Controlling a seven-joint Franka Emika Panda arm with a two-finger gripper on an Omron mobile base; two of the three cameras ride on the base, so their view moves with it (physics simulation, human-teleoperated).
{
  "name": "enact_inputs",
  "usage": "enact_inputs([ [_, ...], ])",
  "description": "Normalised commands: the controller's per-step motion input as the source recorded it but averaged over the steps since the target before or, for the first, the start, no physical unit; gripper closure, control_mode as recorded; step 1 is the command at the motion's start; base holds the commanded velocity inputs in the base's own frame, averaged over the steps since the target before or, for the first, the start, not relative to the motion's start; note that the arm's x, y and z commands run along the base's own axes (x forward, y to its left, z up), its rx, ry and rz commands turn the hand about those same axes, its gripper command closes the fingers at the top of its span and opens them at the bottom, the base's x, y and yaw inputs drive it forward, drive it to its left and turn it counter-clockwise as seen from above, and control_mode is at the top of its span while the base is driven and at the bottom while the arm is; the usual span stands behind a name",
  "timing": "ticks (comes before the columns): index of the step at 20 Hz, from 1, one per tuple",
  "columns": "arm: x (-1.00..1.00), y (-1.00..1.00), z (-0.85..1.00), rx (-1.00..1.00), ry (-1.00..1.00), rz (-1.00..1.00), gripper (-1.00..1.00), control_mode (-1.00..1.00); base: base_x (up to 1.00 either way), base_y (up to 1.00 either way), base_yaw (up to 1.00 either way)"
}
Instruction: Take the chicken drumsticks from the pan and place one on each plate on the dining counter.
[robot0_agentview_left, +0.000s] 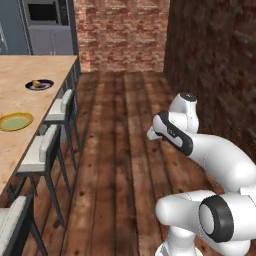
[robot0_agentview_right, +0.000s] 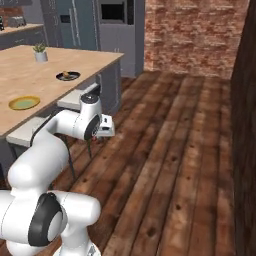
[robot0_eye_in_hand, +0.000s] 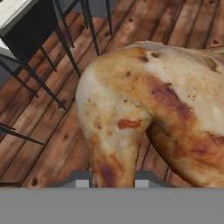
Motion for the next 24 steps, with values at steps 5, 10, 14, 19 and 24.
enact_inputs([
  [5,0.0,0.0,0.0,0.0,0.0,0.0,1.0,1.0,0.97,-0.15,0.48],
  [10,0.0,0.0,0.0,0.0,0.0,0.0,1.0,1.0,0.9,-0.12,0.59],
  [14,0.0,0.0,0.0,0.0,0.0,0.0,1.0,1.0,0.7,-0.05,0.83],
  [19,0.0,0.0,0.0,0.0,0.0,0.0,1.0,1.0,0.71,-0.1,0.77],
  [24,0.0,0.0,0.0,0.0,0.0,0.0,1.0,1.0,0.71,-0.2,0.64],
])
